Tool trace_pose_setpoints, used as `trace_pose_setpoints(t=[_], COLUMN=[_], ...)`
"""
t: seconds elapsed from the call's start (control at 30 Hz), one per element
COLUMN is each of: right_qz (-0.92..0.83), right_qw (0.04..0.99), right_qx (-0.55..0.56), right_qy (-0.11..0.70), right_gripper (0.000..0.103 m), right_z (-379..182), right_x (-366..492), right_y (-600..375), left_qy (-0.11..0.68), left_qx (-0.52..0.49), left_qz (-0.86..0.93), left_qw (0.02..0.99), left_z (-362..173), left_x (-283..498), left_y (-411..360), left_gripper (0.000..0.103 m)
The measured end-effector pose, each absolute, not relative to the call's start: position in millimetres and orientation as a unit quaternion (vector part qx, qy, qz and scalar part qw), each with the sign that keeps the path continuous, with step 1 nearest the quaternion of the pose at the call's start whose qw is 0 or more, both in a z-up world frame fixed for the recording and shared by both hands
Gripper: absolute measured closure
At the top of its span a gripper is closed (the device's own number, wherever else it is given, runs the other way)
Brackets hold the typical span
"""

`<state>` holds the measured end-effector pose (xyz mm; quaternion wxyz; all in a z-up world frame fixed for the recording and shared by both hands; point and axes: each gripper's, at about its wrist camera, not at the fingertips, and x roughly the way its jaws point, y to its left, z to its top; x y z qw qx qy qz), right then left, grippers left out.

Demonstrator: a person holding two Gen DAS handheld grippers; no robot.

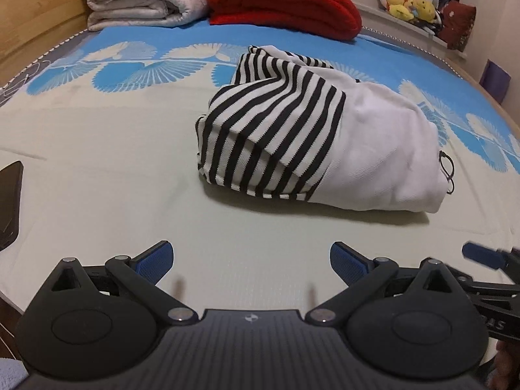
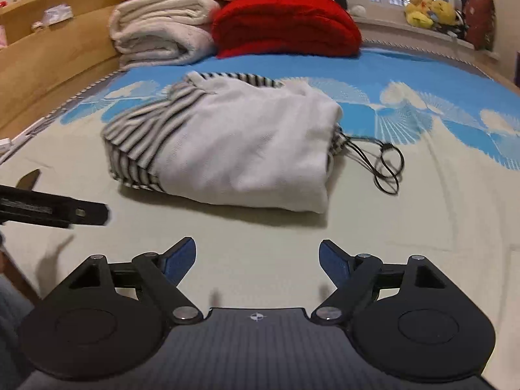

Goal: Fold small clothes

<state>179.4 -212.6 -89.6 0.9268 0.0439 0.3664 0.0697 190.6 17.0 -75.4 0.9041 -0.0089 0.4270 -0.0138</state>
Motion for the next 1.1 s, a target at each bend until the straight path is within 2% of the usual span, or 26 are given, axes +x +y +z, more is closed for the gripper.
trace_pose_setpoints(t=[0.13, 0.57, 1.1], right_qz=[0.062, 0.056, 0.045], right_qw=[0.925, 0.954, 0.953], right_qx=[0.061, -0.027, -0.017], right_qy=[0.370, 0.294, 0.300], right_gripper=[0.019, 0.018, 0.018], right_z=[-90, -78, -81], right_x=[182, 150, 153], right_y=[-213, -185, -187], left_qy=[0.424, 0.410, 0.411], left_qx=[0.007, 0.047, 0.068], left_qz=[-0.008, 0.014, 0.027], left_qw=[0.906, 0.911, 0.909], left_z=[-71, -61, -63], left_x=[195, 186, 183], left_y=[12, 8, 5], left_gripper=[0.000, 0.000, 0.000])
